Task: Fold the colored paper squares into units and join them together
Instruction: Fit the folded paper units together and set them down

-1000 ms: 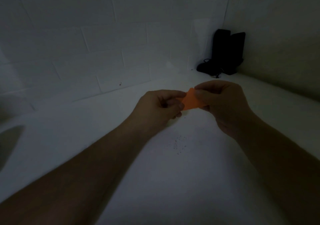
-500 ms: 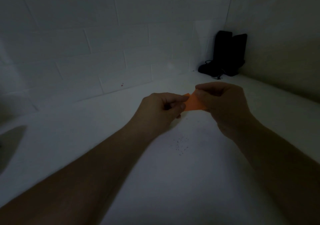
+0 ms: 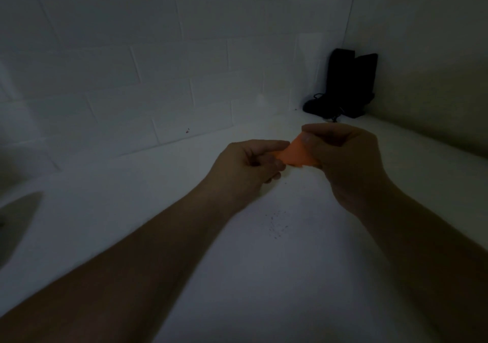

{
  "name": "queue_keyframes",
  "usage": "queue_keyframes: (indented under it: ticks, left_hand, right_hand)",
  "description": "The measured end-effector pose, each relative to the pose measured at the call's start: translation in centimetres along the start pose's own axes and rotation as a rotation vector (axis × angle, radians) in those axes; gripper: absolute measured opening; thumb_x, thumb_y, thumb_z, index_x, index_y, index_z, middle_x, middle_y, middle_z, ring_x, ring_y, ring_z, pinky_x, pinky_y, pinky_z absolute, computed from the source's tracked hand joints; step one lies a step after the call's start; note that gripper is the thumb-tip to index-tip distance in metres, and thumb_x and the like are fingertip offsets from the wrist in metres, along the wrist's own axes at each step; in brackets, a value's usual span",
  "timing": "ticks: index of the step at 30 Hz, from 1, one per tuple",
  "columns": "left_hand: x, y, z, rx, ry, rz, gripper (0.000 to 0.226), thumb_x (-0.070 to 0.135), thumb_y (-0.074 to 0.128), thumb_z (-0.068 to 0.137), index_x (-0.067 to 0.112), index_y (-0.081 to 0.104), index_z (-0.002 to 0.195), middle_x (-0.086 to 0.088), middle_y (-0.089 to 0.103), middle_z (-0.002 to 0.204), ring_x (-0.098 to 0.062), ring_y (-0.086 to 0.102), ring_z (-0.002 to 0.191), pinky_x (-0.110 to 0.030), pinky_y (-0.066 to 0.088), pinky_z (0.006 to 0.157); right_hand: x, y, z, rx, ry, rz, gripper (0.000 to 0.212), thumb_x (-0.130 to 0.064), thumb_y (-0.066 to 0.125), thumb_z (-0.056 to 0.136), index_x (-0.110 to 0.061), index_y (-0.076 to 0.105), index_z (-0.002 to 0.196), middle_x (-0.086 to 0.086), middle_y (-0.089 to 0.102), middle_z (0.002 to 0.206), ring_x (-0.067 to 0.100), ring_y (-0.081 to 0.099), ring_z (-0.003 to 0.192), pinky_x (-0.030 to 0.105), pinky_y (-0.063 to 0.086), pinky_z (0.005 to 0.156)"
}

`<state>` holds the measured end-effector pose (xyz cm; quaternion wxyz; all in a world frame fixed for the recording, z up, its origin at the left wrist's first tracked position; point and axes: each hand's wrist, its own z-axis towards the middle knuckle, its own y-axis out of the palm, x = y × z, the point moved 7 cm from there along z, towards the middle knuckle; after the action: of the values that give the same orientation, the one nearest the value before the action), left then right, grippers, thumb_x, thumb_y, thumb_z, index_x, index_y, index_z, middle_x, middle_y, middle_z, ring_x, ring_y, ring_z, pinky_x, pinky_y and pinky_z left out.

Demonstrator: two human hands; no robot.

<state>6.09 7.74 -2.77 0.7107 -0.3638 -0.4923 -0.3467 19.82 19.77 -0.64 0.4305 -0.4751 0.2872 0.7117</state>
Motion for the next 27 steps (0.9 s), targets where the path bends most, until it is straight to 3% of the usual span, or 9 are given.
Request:
queue_keyframes:
  ticks: [4, 9, 12, 15, 19, 23, 27]
  left_hand:
    - [-0.3, -0.2, 0.1, 0.000, -0.038, -0.048, 0.042, -0.011, 0.064, 0.091, 0.025, 0.076, 0.107, -0.002, 0.076, 0.078, -0.017, 0.071, 0.077, -0.037, 0.058, 0.084]
    - [0.1, -0.6, 0.2, 0.052, -0.065, -0.171, 0.034, -0.009, 0.065, 0.092, 0.012, 0.075, 0.117, -0.010, 0.074, 0.077, -0.020, 0.071, 0.076, -0.032, 0.060, 0.081]
    - [0.2, -1.1, 0.3, 0.122, -0.087, -0.280, 0.034, -0.009, 0.063, 0.092, 0.012, 0.075, 0.115, -0.012, 0.073, 0.076, -0.021, 0.069, 0.074, -0.031, 0.061, 0.079]
    - [0.4, -1.0, 0.2, 0.133, -0.100, -0.338, 0.035, -0.008, 0.063, 0.092, 0.013, 0.075, 0.117, -0.013, 0.073, 0.079, -0.021, 0.068, 0.077, -0.035, 0.059, 0.085]
    - [0.5, -0.3, -0.1, 0.099, -0.089, -0.318, 0.036, -0.008, 0.064, 0.092, 0.011, 0.075, 0.120, -0.013, 0.073, 0.078, -0.023, 0.068, 0.079, -0.042, 0.058, 0.093]
    - [0.5, -0.1, -0.2, 0.088, -0.083, -0.265, 0.032, -0.005, 0.067, 0.092, 0.012, 0.075, 0.117, -0.007, 0.070, 0.069, -0.024, 0.067, 0.077, -0.042, 0.059, 0.090]
    - [0.7, 0.0, -0.3, 0.087, -0.055, -0.180, 0.029, -0.001, 0.069, 0.093, 0.017, 0.075, 0.114, -0.005, 0.073, 0.072, -0.022, 0.070, 0.079, -0.040, 0.060, 0.088]
  right_hand:
    - [0.1, 0.6, -0.2, -0.045, 0.037, 0.073, 0.020, -0.004, 0.071, 0.089, -0.024, 0.075, 0.093, -0.020, 0.074, 0.081, 0.000, 0.070, 0.083, 0.027, 0.060, 0.074]
    - [0.3, 1.0, -0.3, -0.065, 0.120, 0.171, 0.017, -0.013, 0.073, 0.089, -0.022, 0.072, 0.103, -0.012, 0.074, 0.093, 0.009, 0.072, 0.089, 0.023, 0.058, 0.068]
    - [1.5, 1.6, -0.4, -0.112, 0.289, 0.274, 0.041, -0.013, 0.075, 0.088, -0.027, 0.061, 0.125, 0.007, 0.060, 0.118, 0.024, 0.068, 0.103, 0.036, 0.060, 0.082]
    - [2.2, 3.1, -1.2, -0.232, 0.377, 0.321, 0.057, -0.009, 0.077, 0.085, -0.026, 0.053, 0.134, 0.009, 0.063, 0.122, 0.023, 0.069, 0.100, 0.045, 0.057, 0.091]
    - [2.4, 3.6, -1.4, -0.223, 0.368, 0.377, 0.066, -0.003, 0.075, 0.083, -0.027, 0.048, 0.139, 0.008, 0.060, 0.130, 0.024, 0.069, 0.107, 0.035, 0.061, 0.079]
    - [2.1, 3.2, -1.3, -0.178, 0.352, 0.366, 0.075, 0.005, 0.073, 0.083, -0.028, 0.042, 0.142, 0.002, 0.053, 0.121, 0.026, 0.064, 0.110, 0.036, 0.061, 0.082]
    - [2.2, 3.3, -1.3, -0.189, 0.386, 0.357, 0.073, 0.008, 0.071, 0.082, -0.025, 0.044, 0.140, 0.011, 0.056, 0.124, 0.027, 0.067, 0.106, 0.030, 0.060, 0.070]
